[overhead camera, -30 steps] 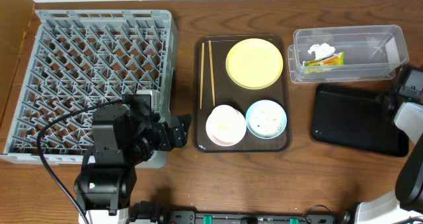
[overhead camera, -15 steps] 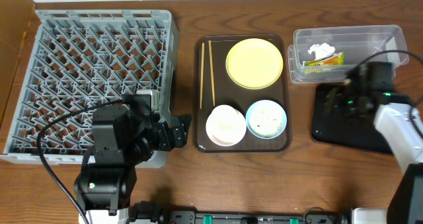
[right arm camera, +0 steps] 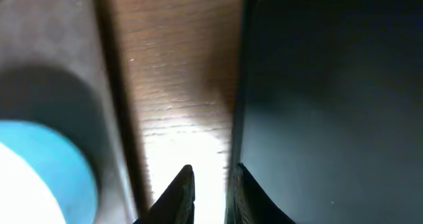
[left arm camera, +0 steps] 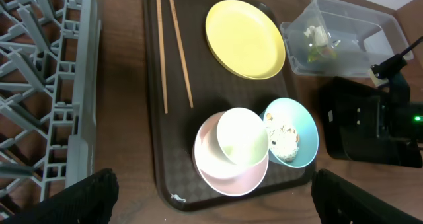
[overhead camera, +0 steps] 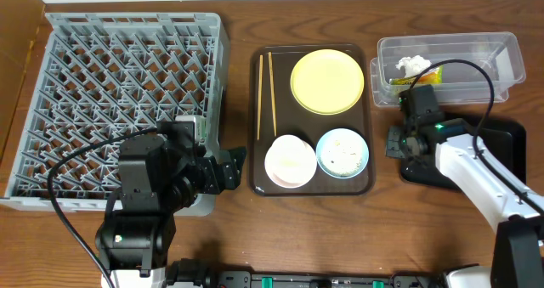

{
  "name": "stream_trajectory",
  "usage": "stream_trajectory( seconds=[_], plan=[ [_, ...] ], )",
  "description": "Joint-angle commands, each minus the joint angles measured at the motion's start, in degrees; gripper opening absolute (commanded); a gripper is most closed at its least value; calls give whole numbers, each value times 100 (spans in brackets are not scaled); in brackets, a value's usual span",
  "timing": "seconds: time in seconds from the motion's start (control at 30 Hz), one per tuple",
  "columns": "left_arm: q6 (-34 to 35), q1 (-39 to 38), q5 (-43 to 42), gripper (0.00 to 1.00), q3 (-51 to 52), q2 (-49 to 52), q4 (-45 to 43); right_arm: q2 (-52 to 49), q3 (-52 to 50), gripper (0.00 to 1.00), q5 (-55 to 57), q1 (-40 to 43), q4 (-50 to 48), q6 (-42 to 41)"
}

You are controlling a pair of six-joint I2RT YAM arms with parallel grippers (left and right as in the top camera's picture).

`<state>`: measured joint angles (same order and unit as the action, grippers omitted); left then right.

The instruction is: Sort waste into correct bins and load items into the dishwasher

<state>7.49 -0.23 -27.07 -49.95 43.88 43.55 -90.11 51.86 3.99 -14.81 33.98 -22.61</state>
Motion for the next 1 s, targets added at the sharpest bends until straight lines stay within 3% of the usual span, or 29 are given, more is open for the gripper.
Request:
stream_trajectory(
  seconds=[0.0,0.17,0.23,0.43,0.57,0.93,0.97],
  plan=[
    [-11,-17,-79,94,-138,-2,15,-299,-98,14,518,-50,17,-522],
    [-11,-17,-79,94,-138,-2,13,-455,-98,1,433,-50,26,-605],
    [-11,-17,-79,95,-138,-2,15,-452,-96,1,531,-48,-2,-481],
    [-11,-17,-79,94,-138,-2,13,-452,-96,1,695,-50,-407,1029],
    [-11,-17,-79,94,-138,-2,15,-452,-96,1,592,-50,-444,1379],
    [-11,-17,-79,95,-138,-2,13,-450,-94,2,-177,-50,-426,673],
    [-11,-17,-79,95,-138,-2,13,-450,-96,13,-219,-50,-411,625]
  ],
)
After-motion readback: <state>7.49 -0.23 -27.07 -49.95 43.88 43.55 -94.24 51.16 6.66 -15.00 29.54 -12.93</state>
